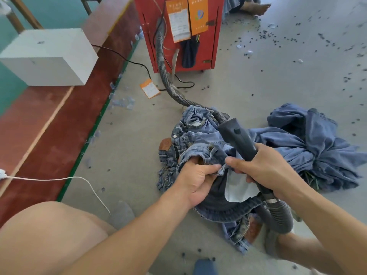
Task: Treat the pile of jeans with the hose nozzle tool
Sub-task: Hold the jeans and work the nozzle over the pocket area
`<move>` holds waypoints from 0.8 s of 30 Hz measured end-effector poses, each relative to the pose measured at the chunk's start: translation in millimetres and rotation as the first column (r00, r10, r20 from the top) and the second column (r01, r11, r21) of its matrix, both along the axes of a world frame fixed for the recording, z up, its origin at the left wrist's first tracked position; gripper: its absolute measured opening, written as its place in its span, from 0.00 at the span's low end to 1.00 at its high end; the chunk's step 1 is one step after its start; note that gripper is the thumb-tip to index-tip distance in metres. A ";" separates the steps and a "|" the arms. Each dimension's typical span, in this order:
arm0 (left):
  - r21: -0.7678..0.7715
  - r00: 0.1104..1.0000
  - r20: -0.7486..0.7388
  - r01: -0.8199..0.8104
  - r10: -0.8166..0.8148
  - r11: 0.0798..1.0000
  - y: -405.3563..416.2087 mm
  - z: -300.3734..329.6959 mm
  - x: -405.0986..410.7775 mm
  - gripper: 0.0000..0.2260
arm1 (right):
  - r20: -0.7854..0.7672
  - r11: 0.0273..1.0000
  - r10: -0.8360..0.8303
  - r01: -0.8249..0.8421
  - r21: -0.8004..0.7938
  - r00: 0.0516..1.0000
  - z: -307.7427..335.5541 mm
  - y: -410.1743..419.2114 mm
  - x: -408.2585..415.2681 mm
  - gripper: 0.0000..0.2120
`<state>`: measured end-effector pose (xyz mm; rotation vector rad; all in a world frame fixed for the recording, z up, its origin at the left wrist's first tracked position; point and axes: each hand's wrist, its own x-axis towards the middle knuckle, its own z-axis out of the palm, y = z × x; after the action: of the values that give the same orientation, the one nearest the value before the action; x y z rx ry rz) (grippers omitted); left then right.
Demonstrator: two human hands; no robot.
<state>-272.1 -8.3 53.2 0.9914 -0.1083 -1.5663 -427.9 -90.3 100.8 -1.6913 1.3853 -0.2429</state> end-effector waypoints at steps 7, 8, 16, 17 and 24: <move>-0.021 0.992 -0.051 -0.117 0.116 0.993 -7.5 -0.4 -5.4 0.35 | -0.074 0.996 -0.072 0.068 -0.058 0.995 -15.6 13.9 4.4 0.15; -0.018 0.990 -0.076 -0.118 0.117 0.993 -6.7 -2.1 -6.2 0.31 | -0.046 0.993 -0.103 0.100 -0.056 0.994 -15.9 14.0 3.5 0.14; 0.090 0.977 -0.014 -0.212 0.214 0.973 -20.0 -1.5 -3.8 0.22 | -0.001 0.999 -0.023 0.023 -0.041 1.000 -1.9 12.6 -4.0 0.12; 0.082 0.981 0.017 -0.193 0.193 0.978 -19.2 -3.5 -3.3 0.25 | -0.033 0.999 0.011 -0.012 -0.039 0.999 1.7 11.6 -5.9 0.14; -0.060 0.986 0.113 -0.120 0.126 0.991 -12.6 -6.4 4.0 0.28 | -0.120 0.944 0.219 -0.242 -0.224 0.968 52.8 -16.6 -41.5 0.17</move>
<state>-268.1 -20.8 46.8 1.0282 -0.1661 -1.3864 -469.4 -106.9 153.6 -2.0698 1.2482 -0.2039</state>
